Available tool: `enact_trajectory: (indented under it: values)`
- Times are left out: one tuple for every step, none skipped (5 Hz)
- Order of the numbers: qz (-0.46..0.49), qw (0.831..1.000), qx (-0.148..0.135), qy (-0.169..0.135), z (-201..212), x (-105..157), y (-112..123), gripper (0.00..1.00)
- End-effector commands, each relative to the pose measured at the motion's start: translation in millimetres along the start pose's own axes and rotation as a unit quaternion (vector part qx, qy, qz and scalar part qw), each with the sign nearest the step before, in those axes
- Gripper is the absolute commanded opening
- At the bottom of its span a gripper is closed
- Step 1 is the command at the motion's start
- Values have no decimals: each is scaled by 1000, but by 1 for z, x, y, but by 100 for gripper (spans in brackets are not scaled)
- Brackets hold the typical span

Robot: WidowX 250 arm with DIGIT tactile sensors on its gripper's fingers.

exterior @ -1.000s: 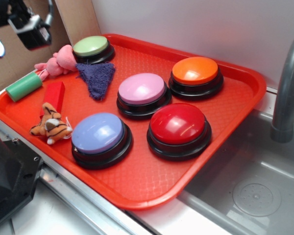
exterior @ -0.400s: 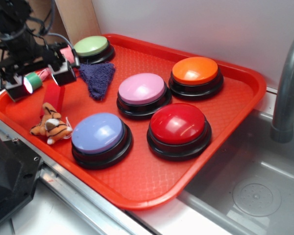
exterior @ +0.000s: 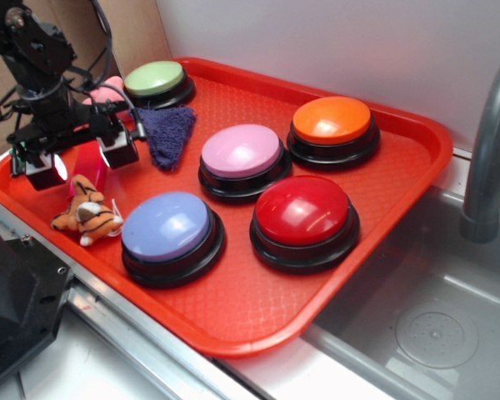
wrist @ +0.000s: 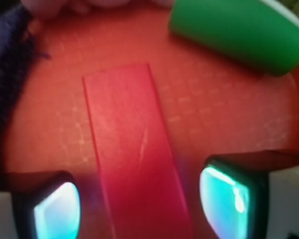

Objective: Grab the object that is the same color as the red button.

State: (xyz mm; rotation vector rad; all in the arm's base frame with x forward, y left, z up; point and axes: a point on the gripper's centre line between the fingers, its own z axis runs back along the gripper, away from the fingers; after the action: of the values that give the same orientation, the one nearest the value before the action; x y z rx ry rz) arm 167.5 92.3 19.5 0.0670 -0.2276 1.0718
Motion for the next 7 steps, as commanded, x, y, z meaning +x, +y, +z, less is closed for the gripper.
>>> enact_trajectory:
  values:
    - [8, 1000, -10, 3, 0, 4, 9, 0]
    - [-5, 1000, -10, 10, 3, 3, 7, 0]
    - [-48, 998, -24, 13, 18, 6, 5, 0]
    - [-120, 992, -18, 41, 51, 16, 1, 0]
    - [-200, 978, -34, 56, 84, 15, -13, 0]
    - [-291, 952, -65, 72, 110, 1, -29, 0]
    - [-356, 926, -102, 71, 132, -16, -40, 0]
